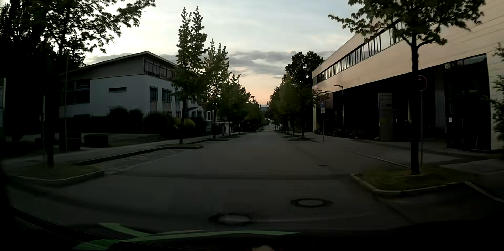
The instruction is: Follow the waypoints while adhering to traffic rules and regulations
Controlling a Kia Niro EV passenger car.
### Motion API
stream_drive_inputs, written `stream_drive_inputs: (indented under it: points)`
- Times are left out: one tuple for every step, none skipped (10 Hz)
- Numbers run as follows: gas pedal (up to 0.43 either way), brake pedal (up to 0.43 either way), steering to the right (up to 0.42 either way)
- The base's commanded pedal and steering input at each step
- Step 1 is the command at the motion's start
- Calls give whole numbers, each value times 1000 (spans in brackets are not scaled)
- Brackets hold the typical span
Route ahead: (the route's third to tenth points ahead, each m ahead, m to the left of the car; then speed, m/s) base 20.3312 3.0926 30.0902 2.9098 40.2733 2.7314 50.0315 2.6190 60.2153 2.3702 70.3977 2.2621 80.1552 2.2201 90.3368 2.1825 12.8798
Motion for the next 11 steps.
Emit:
stream_drive_inputs:
  points:
    - [39, 0, 1]
    - [39, 0, 1]
    - [39, 0, 1]
    - [39, 0, 0]
    - [39, 0, -1]
    - [39, 0, -1]
    - [39, 0, -1]
    - [39, 0, -2]
    - [39, 0, -1]
    - [39, 0, -1]
    - [39, 0, -1]
